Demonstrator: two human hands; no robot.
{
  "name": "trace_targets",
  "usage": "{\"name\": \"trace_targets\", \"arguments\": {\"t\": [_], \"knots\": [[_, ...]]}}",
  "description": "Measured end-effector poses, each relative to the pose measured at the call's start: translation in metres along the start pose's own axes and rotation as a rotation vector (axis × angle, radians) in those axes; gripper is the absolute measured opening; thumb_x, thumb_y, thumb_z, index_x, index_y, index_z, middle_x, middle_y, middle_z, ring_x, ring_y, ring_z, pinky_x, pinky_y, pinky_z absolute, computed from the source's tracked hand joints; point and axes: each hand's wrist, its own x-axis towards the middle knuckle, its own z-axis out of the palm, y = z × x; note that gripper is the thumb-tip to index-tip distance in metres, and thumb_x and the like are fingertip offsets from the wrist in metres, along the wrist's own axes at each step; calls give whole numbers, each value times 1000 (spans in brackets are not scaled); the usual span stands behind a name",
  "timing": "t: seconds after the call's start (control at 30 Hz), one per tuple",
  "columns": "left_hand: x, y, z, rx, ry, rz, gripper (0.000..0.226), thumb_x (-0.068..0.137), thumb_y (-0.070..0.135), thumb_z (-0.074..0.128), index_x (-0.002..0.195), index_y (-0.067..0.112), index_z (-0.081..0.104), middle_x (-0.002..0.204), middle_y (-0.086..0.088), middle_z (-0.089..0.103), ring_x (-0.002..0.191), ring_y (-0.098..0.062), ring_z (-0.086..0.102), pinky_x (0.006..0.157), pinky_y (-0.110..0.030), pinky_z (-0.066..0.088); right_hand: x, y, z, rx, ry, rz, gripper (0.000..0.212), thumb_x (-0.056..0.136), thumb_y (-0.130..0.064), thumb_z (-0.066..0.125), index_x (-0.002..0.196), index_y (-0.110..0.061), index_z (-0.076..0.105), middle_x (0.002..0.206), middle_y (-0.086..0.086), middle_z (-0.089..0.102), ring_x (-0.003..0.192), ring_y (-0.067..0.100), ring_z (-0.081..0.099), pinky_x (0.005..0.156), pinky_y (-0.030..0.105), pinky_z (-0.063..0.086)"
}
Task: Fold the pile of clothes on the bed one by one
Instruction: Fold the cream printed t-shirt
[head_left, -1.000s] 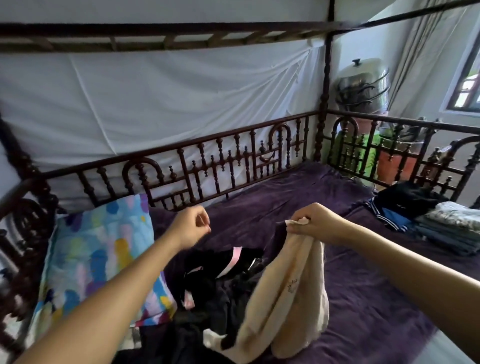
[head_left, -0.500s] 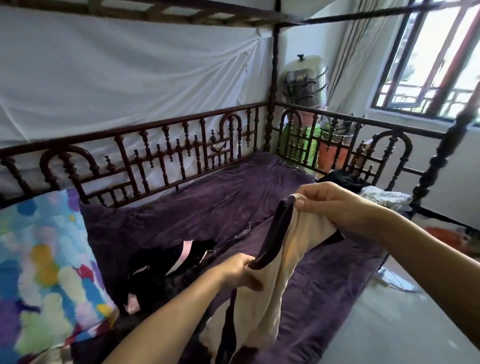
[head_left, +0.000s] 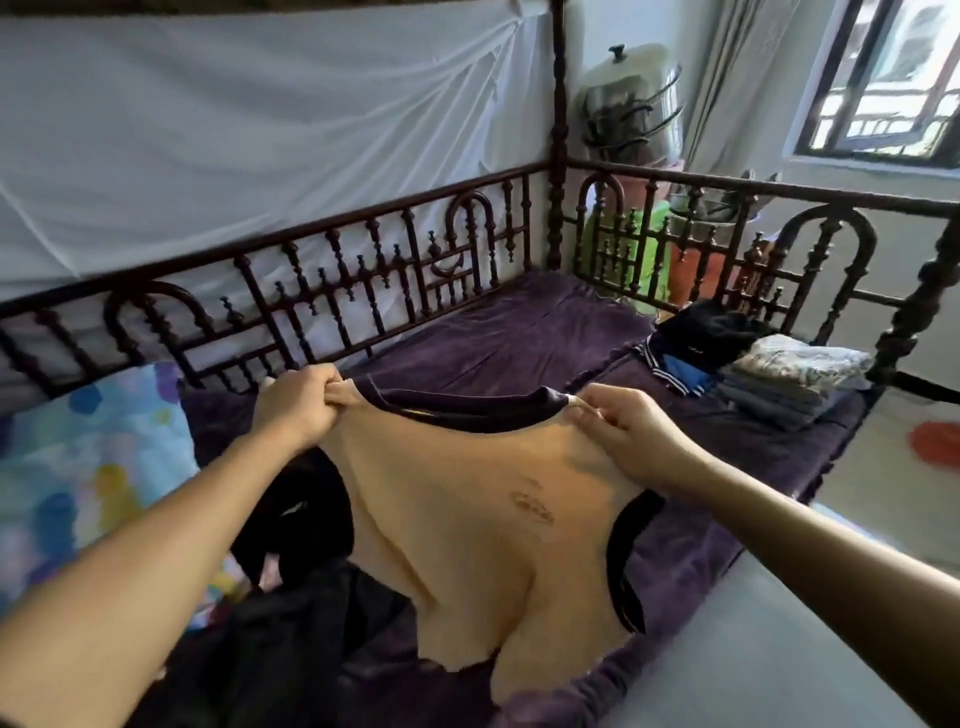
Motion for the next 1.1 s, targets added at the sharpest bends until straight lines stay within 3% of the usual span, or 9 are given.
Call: {"name": "trace_targets", "arguments": {"t": [0.07,0.2,0.37,0.5,0.67,0.77,0.93,1.1], "knots": [[2,-6,-11,174,27,-106,15,88,24,54,94,21,68,99,-14,64,100,-35,57,90,-40,36,3,-4,11,57,-71,-47,19,96,-22,57,82,-10,60,68,-3,54,63,6,44,60,29,38],[8,-9,-29,189,255,-308,19,86,12,55,94,16,73,98,-24,59,101,-39,52,90,-42,38,7,-9,21,240,-184,-97,22,96,-20,55,74,-22,54,57,-17,50,52,-3,41,50,14,32],[39,2,-38,167,386,-367,23,85,6,51,97,6,71,101,-26,62,101,-46,54,84,-49,45,19,15,21,498,-211,-15,24,99,-22,53,74,-20,52,57,-12,50,51,4,40,45,20,31],[89,24,-8,74,422,-312,25,86,10,49,99,1,68,105,-27,59,95,-47,57,73,-46,45,38,59,20,469,-155,71,25,98,-27,53,74,-21,52,59,-11,50,53,5,41,46,21,32],[162,93,82,-68,290,-266,20,88,11,50,95,10,69,103,-20,64,94,-42,59,70,-40,46,52,153,9,196,-78,263,29,97,-28,53,69,-26,45,54,-15,45,49,-1,37,51,22,31],[198,144,141,-145,185,-210,22,88,10,48,93,14,70,103,-17,65,94,-40,60,74,-41,48,62,215,-7,34,-22,396,23,96,-31,52,74,-27,47,59,-11,47,56,2,42,57,31,37],[238,227,225,-169,17,-71,28,88,11,47,95,21,72,109,-10,65,100,-35,60,72,-37,46,66,311,-36,-142,70,589,15,98,-37,47,89,-25,51,78,2,61,77,25,57,71,41,48],[273,306,291,-174,-80,-32,28,87,12,48,93,24,72,106,-9,66,95,-35,62,71,-36,45,85,414,-69,-295,109,689,16,99,-41,43,96,-27,50,84,7,61,79,32,56,63,38,44]]}}
